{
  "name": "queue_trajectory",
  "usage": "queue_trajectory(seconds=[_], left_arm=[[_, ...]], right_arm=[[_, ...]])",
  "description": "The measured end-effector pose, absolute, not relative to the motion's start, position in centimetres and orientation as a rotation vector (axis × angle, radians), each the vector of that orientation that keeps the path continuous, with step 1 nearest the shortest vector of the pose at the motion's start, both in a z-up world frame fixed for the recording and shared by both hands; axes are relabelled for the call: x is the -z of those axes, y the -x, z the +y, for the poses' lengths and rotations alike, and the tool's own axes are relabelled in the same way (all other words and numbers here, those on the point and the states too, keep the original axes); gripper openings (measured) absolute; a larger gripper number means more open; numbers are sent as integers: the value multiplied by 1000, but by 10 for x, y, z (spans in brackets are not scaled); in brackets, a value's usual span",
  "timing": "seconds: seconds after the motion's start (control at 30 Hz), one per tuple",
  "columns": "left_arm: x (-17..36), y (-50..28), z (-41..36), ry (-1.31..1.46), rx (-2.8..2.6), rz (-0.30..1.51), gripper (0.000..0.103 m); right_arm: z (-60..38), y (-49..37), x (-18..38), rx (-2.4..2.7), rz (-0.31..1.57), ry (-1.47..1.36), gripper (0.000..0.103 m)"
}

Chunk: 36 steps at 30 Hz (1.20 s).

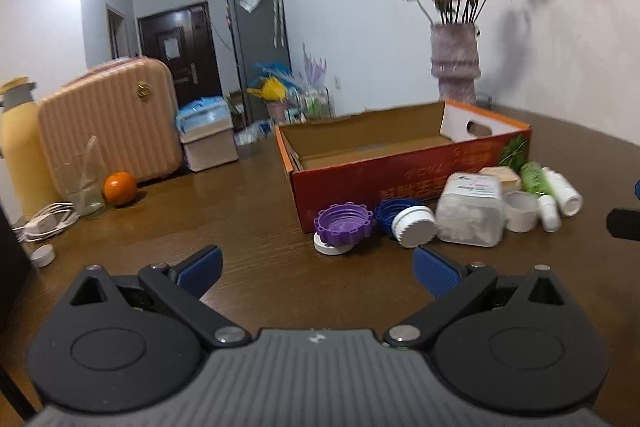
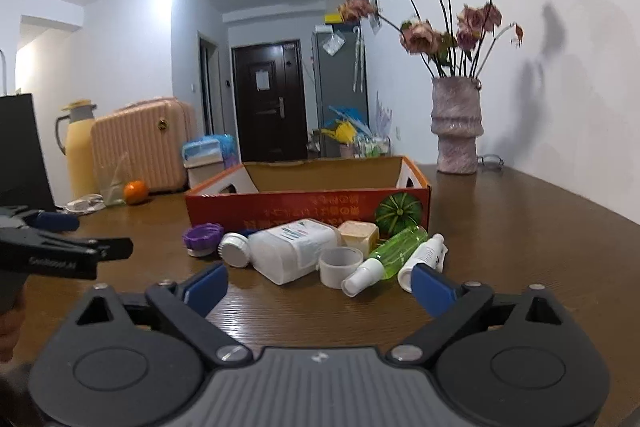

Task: Organize rigid objects
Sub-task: 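Grasp the purple cap with the left tool while the right tool grasps a white bottle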

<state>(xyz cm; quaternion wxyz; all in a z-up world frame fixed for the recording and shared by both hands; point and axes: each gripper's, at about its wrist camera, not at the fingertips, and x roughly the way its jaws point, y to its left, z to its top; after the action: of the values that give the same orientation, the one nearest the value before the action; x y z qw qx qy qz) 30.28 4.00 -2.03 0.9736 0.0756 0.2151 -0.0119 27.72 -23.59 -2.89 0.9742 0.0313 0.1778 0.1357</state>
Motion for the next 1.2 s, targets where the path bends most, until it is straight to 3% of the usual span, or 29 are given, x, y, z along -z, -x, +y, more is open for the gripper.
queue_trajectory(seconds=[0.17,0.23,0.37,0.53,0.6,0.9,1.2], left_arm=[[27,-354,41,-111,64,485,102],[30,-372,41,-106,68,506,97],[35,-400,40,-86,83,534,84],[43,-420,40,-51,98,583,71],[47,-425,40,-44,99,603,56],[46,-419,34,-77,87,578,55],[-3,-361,40,-38,40,445,55]], right_arm=[[-243,-326,29,-225,431,-72,79],[-246,-345,27,-227,450,-65,77],[-251,-387,28,-203,510,-40,51],[-274,-417,40,-122,554,-86,44],[-277,-425,47,-101,591,-64,40],[-283,-436,60,-104,639,-53,29],[-287,-401,50,-108,601,-25,27]])
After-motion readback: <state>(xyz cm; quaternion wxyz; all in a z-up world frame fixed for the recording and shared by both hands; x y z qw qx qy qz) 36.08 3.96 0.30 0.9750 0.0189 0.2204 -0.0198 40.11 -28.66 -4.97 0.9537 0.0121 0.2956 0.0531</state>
